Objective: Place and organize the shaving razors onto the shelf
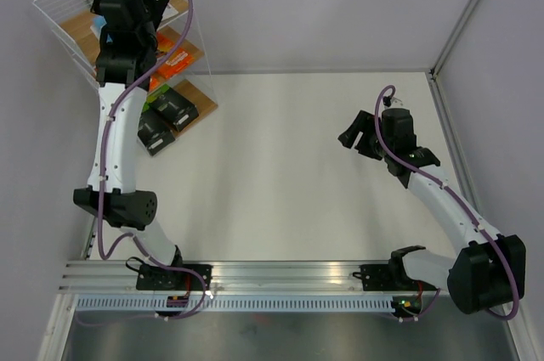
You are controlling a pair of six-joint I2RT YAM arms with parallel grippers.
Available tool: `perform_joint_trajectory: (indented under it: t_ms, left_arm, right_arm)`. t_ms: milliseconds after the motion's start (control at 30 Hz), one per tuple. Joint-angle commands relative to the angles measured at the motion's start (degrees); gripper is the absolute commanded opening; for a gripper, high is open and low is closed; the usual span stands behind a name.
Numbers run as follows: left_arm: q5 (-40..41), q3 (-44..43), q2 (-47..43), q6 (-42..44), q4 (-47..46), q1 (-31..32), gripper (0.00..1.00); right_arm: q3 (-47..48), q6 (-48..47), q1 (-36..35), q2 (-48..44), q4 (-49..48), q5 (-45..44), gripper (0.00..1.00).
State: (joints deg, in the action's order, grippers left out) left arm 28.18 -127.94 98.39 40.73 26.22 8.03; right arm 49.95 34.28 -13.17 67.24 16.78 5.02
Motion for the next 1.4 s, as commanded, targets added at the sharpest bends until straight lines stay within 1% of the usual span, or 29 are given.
perform_joint_trajectory:
  t_ms: [0, 67, 167, 200, 233, 267, 300, 333, 433, 467, 500, 533, 567, 600, 633, 667, 700, 767, 800, 867, 900, 933, 967, 1000, 1033, 1067, 1167, 1233, 1367]
  left_arm:
    - [-3.91, -2.49, 0.23, -8.02, 2.61, -0.12, 0.86]
    - [-5.76, -3.19, 0.4, -9.26, 3.14, -0.12, 0.86]
    - [-7.17, -2.93, 0.49, -11.89, 4.54, -0.12, 0.82]
    - [-7.61, -3.02, 0.57, -13.03, 5.07, -0.12, 0.78]
    - [-8.66, -3.28, 0.31, -16.79, 5.77, -0.12, 0.76]
    - [-13.72, -3.28, -0.21, -19.43, 7.6, -0.12, 0.75]
    - [-17.08, -3.02, -1.69, -24.59, 8.49, -0.12, 0.74]
    - [-23.81, -2.76, -2.49, -27.6, 9.28, -0.12, 0.74]
    - [-37.01, 0.58, -6.27, -35.96, 10.43, -0.12, 0.77]
    - [-39.32, 1.8, -7.32, -38.07, 10.61, -0.12, 0.79]
    - [-41.87, 4.6, -8.99, -42.1, 10.7, -0.12, 0.79]
    - [-45.64, 6.28, -9.96, -44.14, 10.61, -0.04, 0.81]
    - [-47.5, 8.13, -10.58, -46.07, 10.61, -0.03, 0.85]
    - [-49.17, 11.97, -11.28, -48.79, 10.61, 0.14, 0.86]
    - [-51.8, 14.1, -12.77, -49.51, 10.61, 0.58, 0.95]
    - [-52.09, 16.56, -13.65, -51.17, 10.52, 0.93, 1.0]
    - [-53.31, 22.06, -14.97, -51.54, 9.48, 1.45, 1.0]
    - [-54.98, 28.77, -19.97, -51.8, 6.84, 1.98, 1.0]
    - [-55.51, 35.41, -21.99, -52.76, 4.92, 2.16, 1.0]
    - [-57.63, 41.51, -28.41, -53.91, 0.25, 2.6, 1.0]
    - [-57.71, 47.72, -30.52, -54.35, -1.33, 2.69, 1.0]
    - [-57.63, 51.0, -35.58, -55.22, -4.48, 2.69, 1.0]
    - [-57.19, 54.6, -37.9, -55.41, -6.07, 2.69, 1.0]
    - [-56.49, 62.3, -40.79, -55.15, -7.83, 2.69, 1.0]
    - [-55.96, 66.03, -45.43, -54.19, -10.89, 2.69, 1.0]
    - [-55.17, 72.76, -48.09, -53.92, -11.97, 2.78, 1.0]
    - [-54.11, 83.77, -56.6, -54.88, -16.1, 2.78, 1.0]
    - [-52.89, 87.75, -60.05, -55.58, -16.9, 2.78, 1.0]
    - [-46.3, 96.88, -67.96, -60.4, -16.99, 2.78, 1.0]
  right_arm:
    - [-0.64, 0.26, -0.1, -0.53, -0.69, -0.27, 0.79]
    - [-1.26, 0.52, -0.1, -0.8, -1.3, -0.45, 0.79]
    - [-1.44, 0.87, -0.1, -0.27, -1.39, 0.51, 0.79]
    - [-1.44, 0.79, -0.1, -0.18, -1.39, 0.52, 0.79]
    - [-1.53, 1.05, -0.1, -0.18, -1.39, 0.52, 0.78]
    - [-1.61, 1.05, -0.1, -0.36, -1.39, 0.61, 0.78]
    - [-1.53, 0.96, -0.1, -0.53, -1.39, 0.61, 0.78]
    - [-1.53, 0.7, -0.1, -0.79, -1.31, 0.52, 0.78]
    - [-0.21, -0.26, -0.1, -1.59, -0.08, -0.97, 0.79]
    - [0.75, -0.7, -0.1, -1.94, 0.27, -2.71, 0.8]
    - [1.45, -1.06, -0.1, -2.46, 1.84, -4.21, 0.82]
    - [3.12, -2.19, -0.1, -2.64, 2.9, -7.79, 0.88]
    - [4.18, -2.9, -0.1, -2.64, 4.13, -9.74, 0.97]
    - [5.14, -3.78, -0.1, -2.3, 6.32, -11.33, 0.98]
    - [6.2, -4.83, -0.1, -2.12, 7.38, -12.65, 0.98]
    - [8.3, -6.41, -0.1, -1.59, 8.44, -14.92, 0.98]
    - [9.27, -6.77, -0.1, -1.5, 10.19, -16.08, 0.98]
    - [11.12, -8.61, -0.1, -1.67, 10.91, -18.28, 0.98]
    - [11.3, -8.88, -0.1, -2.72, 10.91, -18.9, 0.98]
    - [10.08, -9.49, -0.1, -6.05, 9.08, -19.61, 0.98]
    - [9.03, -9.76, -0.1, -7.55, 6.02, -19.69, 0.98]
    - [6.32, -10.02, -0.1, -10.87, 4.25, -20.22, 0.98]
    - [4.38, -10.55, -0.1, -12.64, 2.14, -20.22, 0.98]
    - [2.36, -11.86, -0.1, -14.49, -2.4, -20.05, 0.98]
    - [-1.14, -12.22, -0.1, -17.55, -4.19, -20.13, 0.98]
    - [-2.74, -12.4, -0.1, -19.15, -7.08, -19.87, 0.98]
    - [-8.63, -10.82, -0.1, -23.98, -10.52, -19.69, 0.98]
    - [-12.4, -7.22, -0.1, -26.01, -11.23, -19.7, 0.98]
    - [-18.56, -3.35, -0.1, -31.54, -12.81, -17.59, 0.98]
